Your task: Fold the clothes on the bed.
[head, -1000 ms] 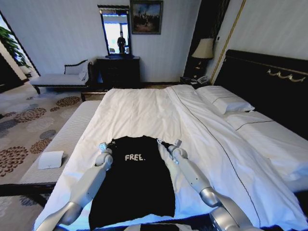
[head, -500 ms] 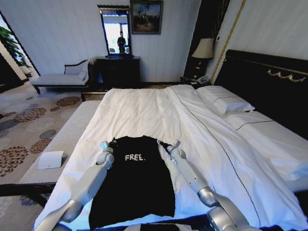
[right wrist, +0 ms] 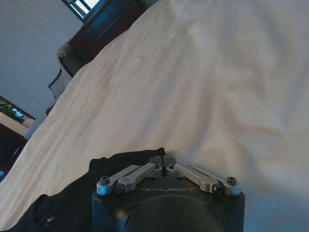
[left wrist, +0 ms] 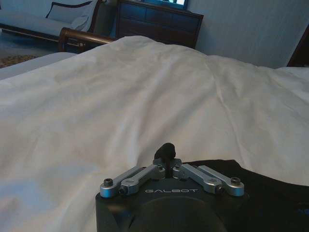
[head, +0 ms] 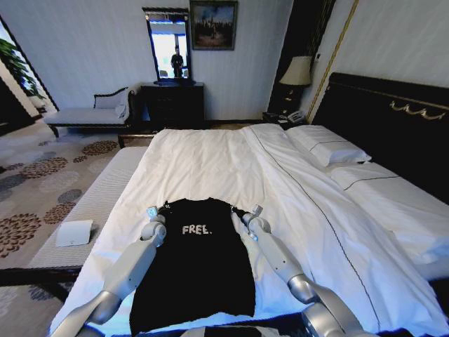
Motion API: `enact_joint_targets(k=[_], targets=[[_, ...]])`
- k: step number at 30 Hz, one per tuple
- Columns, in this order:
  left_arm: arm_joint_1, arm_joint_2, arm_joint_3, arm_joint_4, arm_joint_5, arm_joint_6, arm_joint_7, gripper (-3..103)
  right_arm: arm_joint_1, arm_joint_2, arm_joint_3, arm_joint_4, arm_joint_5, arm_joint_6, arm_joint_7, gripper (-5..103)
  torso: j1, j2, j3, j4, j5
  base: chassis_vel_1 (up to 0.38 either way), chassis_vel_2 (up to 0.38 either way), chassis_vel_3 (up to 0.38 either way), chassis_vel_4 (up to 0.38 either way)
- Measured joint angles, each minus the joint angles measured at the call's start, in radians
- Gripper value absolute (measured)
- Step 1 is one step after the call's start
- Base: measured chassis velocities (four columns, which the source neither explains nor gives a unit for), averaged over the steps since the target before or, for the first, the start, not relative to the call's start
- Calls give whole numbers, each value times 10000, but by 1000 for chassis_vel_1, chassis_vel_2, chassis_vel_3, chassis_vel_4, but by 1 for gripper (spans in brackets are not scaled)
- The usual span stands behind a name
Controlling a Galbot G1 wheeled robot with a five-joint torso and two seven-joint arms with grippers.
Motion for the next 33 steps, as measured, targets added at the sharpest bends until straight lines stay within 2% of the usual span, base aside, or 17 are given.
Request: enact_joint_targets(k=[13,22,25,33], targets=[[-126,10,-112,-76,-53,-41,15,2,-46,-145,-63,597,-21,141,-41,0,0,0,0,0,0,0,0,0,0],[-688,307,-131,-575,-670,-30,-47,2,120,-443,-240,1881,-470,469,-21,0,0,0,0,1,-1,0,0,0,0],[-1026,406,-99,-652,-936,10,-62,2,366,-496,-308,2201,-556,484,226,0,0,0,0,-1,0,0,0,0,0],[-1917,525,314,-29,-1097,24,18,2,1214,-379,-552,1557,-852,632,509,0,0,0,0,1,-1,0,0,0,0]])
